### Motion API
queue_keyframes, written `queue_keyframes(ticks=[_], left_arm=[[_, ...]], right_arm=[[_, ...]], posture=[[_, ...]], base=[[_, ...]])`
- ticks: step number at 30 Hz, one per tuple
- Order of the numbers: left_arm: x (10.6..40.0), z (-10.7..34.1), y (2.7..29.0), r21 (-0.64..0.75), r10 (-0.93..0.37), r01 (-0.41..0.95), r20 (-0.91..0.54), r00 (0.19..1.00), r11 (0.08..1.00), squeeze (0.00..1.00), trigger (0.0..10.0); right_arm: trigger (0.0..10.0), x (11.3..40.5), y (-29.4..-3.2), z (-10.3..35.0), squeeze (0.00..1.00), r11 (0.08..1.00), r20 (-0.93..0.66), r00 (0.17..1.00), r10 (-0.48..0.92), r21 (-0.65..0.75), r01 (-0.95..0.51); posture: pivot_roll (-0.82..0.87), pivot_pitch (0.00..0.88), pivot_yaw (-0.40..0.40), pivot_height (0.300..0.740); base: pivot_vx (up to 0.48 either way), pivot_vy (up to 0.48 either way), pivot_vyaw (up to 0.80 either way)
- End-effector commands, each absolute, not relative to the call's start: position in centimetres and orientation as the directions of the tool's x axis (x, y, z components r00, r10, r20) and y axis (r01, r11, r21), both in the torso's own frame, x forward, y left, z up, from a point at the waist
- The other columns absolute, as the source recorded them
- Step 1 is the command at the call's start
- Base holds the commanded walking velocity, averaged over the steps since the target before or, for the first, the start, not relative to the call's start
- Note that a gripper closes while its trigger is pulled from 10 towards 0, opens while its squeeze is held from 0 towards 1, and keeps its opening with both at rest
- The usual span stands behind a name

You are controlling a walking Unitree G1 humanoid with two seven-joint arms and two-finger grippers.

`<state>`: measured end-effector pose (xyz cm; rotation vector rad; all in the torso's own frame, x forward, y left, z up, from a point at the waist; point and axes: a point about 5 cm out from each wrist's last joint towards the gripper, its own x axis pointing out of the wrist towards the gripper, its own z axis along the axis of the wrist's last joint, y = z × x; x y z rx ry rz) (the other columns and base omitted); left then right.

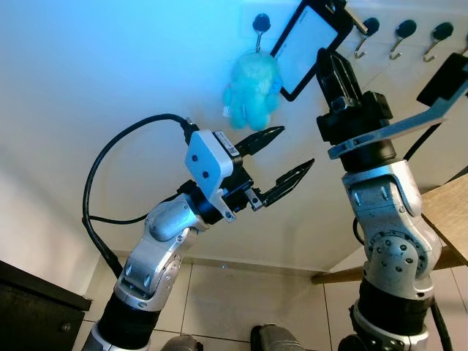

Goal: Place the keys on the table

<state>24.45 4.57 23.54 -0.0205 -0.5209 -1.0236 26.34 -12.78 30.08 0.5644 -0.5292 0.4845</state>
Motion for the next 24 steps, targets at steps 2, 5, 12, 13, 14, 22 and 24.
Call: queue_keyframes(ticks=[2,5,12,13,14,22,24], left_arm=[[24.2,23.3,4.5,0.233,-0.818,0.821,0.409,0.404,0.522,0.0,10.0],[24.2,23.4,4.5,0.232,-0.818,0.821,0.409,0.404,0.522,0.0,10.0],[24.2,23.4,4.5,0.231,-0.819,0.823,0.411,0.4,0.518,0.0,10.0],[24.2,23.4,4.4,0.23,-0.82,0.824,0.411,0.399,0.517,0.0,10.0],[24.2,23.4,4.4,0.23,-0.82,0.824,0.411,0.399,0.517,0.0,10.0],[24.2,23.5,4.5,0.229,-0.817,0.823,0.414,0.402,0.52,0.0,10.0],[24.2,23.5,4.5,0.229,-0.817,0.822,0.413,0.402,0.521,0.0,10.0]], right_arm=[[10.0,26.3,-12.5,30.2,0.0,0.739,0.581,0.757,0.3,0.36,-0.569],[10.0,26.3,-12.4,29.6,0.0,0.799,0.555,0.771,0.312,0.285,-0.529],[10.0,25.9,-11.1,27.4,0.0,0.881,0.47,0.776,0.422,-0.01,-0.473],[10.0,26.1,-11.3,26.5,0.0,0.907,0.44,0.802,0.404,-0.078,-0.414],[10.0,26.1,-11.3,26.5,0.0,0.907,0.44,0.802,0.404,-0.078,-0.414],[10.0,26.2,-13.3,25.5,0.0,0.946,0.492,0.833,0.253,-0.306,-0.107],[10.0,26.3,-13.5,25.4,0.0,0.946,0.49,0.837,0.243,-0.31,-0.094]], posture=[[0.04,0.125,0.01,0.74],[0.04,0.127,0.01,0.74],[0.03,0.132,0.013,0.74],[0.03,0.132,0.012,0.74],[0.03,0.132,0.012,0.74],[0.04,0.131,0.008,0.74],[0.04,0.131,0.008,0.74]], base=[[0.0,0.0,0.0],[0.0,0.0,0.0],[0.0,0.0,0.0],[0.0,0.0,0.0],[0.0,0.0,0.0],[0.0,0.0,0.0],[0.0,0.0,0.0]])
